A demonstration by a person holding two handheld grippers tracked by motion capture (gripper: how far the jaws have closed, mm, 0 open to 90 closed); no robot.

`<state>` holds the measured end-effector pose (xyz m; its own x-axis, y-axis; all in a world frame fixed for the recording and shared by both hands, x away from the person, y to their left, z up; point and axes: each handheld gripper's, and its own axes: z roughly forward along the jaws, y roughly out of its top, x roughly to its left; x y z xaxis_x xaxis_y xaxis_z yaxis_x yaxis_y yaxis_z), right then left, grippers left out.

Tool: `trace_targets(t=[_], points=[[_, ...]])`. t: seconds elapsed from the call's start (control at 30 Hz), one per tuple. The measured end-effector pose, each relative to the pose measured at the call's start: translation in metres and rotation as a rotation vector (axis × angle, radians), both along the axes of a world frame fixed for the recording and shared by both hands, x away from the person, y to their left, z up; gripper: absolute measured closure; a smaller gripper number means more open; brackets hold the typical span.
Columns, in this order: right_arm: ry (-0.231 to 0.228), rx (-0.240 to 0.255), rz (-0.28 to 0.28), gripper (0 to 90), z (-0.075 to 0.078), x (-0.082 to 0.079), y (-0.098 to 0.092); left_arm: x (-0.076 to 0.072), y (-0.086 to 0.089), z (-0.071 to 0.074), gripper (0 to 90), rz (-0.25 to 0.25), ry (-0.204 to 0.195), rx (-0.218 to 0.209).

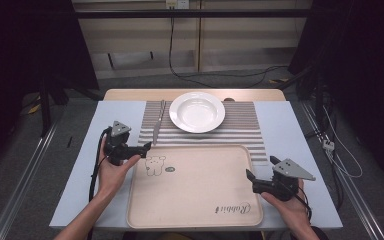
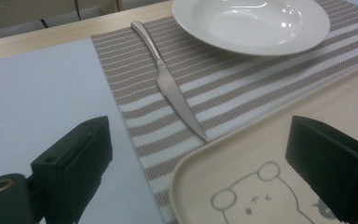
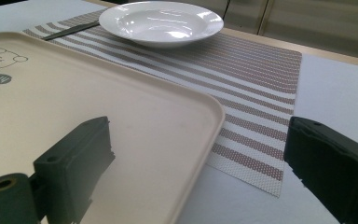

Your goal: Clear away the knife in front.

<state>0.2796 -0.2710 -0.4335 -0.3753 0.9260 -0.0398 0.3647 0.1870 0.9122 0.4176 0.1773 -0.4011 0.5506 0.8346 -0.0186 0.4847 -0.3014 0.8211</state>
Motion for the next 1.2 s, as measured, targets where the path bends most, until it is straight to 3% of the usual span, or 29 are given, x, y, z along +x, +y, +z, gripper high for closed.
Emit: trace_targets(t=[0.1, 0.27, 0.47, 0.53, 0.6, 0.67, 0.83, 0.97, 1.03, 1.1, 1.13, 1.2], points=[[0.005, 0.013, 0.008, 7.5, 0.000, 0.003, 0.000, 0.015, -0.007, -0.003, 7.6, 0.002, 0.009, 0.008], [0.017, 0.010, 0.012, 7.7, -0.003, 0.006, -0.001, 0.029, -0.014, -0.003, 8.5, -0.004, 0.009, 0.027], [0.001, -0.002, 0.019, 8.0, -0.002, 0.004, 0.000, 0.055, -0.025, 0.007, 8.9, -0.003, 0.013, 0.037], [0.002, -0.015, 0.013, 8.0, -0.002, 0.004, 0.001, 0.064, -0.029, 0.009, 8.9, -0.016, 0.047, 0.046], [-0.001, -0.018, 0.004, 8.3, -0.002, 0.004, 0.001, 0.068, -0.031, 0.010, 9.3, -0.008, 0.046, 0.064], [-0.009, -0.019, -0.005, 8.4, -0.001, 0.003, 0.002, 0.073, -0.034, 0.012, 12.7, 0.003, 0.014, 0.065], [-0.024, -0.009, -0.009, 8.5, 0.000, 0.001, 0.000, 0.091, -0.039, 0.012, 13.5, 0.030, 0.025, 0.070], [-0.021, -0.009, -0.012, 8.5, 0.000, 0.001, -0.001, 0.106, -0.043, 0.009, 14.4, 0.046, 0.015, 0.098], [-0.021, -0.010, -0.009, 8.5, -0.001, 0.001, -0.001, 0.113, -0.044, 0.005, 15.2, 0.050, 0.032, 0.098], [-0.015, -0.009, -0.008, 8.5, -0.002, 0.002, 0.000, 0.124, -0.045, -0.002, 16.1, 0.055, 0.081, 0.097], [-0.014, -0.011, -0.007, 8.5, -0.002, 0.002, 0.001, 0.124, -0.045, -0.002, 16.2, 0.055, 0.081, 0.097], [-0.012, -0.016, -0.006, 8.6, -0.003, 0.003, 0.002, 0.136, -0.046, -0.009, 16.2, 0.069, 0.126, 0.129]])
